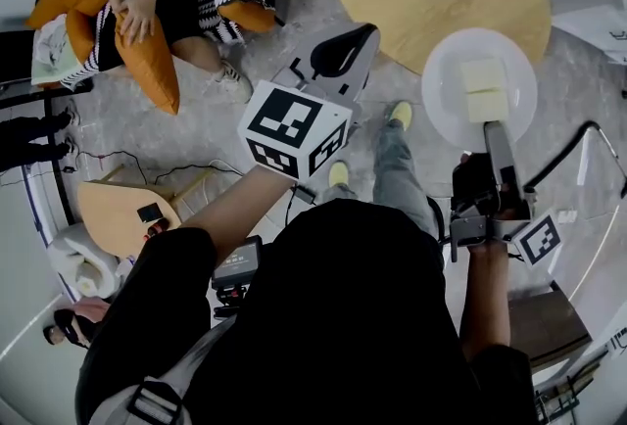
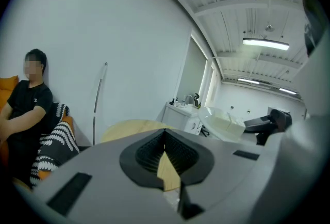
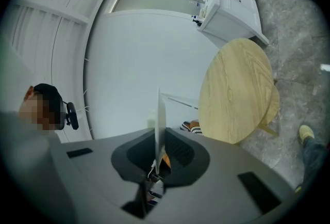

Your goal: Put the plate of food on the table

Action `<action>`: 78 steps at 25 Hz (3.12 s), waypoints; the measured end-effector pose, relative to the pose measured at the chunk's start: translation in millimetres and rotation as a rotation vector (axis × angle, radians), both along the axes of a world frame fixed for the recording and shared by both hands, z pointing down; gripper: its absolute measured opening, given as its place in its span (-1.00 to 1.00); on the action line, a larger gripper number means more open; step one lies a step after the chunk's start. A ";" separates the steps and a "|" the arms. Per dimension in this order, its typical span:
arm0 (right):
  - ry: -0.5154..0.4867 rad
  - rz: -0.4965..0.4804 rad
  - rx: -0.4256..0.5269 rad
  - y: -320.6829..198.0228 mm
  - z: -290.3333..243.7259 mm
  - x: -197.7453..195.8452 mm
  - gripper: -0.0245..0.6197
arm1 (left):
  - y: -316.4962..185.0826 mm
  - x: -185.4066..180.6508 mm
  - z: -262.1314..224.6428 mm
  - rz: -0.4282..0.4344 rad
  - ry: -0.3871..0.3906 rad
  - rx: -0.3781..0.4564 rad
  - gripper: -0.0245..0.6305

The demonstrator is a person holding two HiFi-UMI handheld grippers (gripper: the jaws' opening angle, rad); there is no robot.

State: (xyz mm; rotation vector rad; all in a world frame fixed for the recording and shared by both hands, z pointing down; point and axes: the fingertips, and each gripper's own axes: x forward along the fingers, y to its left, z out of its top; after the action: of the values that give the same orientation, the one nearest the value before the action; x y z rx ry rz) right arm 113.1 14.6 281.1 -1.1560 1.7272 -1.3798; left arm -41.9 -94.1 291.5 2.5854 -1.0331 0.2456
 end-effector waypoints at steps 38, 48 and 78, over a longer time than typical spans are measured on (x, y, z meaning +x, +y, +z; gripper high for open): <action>-0.134 -0.137 -0.023 -52.3 19.4 35.0 -0.84 | -54.9 65.1 -13.2 -0.042 -0.072 0.014 -0.91; -0.130 -0.219 -0.018 -89.4 11.9 53.6 -0.84 | -84.8 69.8 -24.0 -0.132 -0.079 0.031 -0.91; -0.135 -0.244 0.032 -88.5 7.9 50.3 -0.84 | -63.8 66.0 -40.1 -0.130 -0.073 0.069 -0.91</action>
State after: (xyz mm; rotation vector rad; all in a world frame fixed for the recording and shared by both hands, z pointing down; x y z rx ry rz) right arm 163.4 -73.9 289.0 -0.8350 1.8312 -1.5300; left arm 24.2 -157.8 251.4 2.5737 -1.2513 0.2785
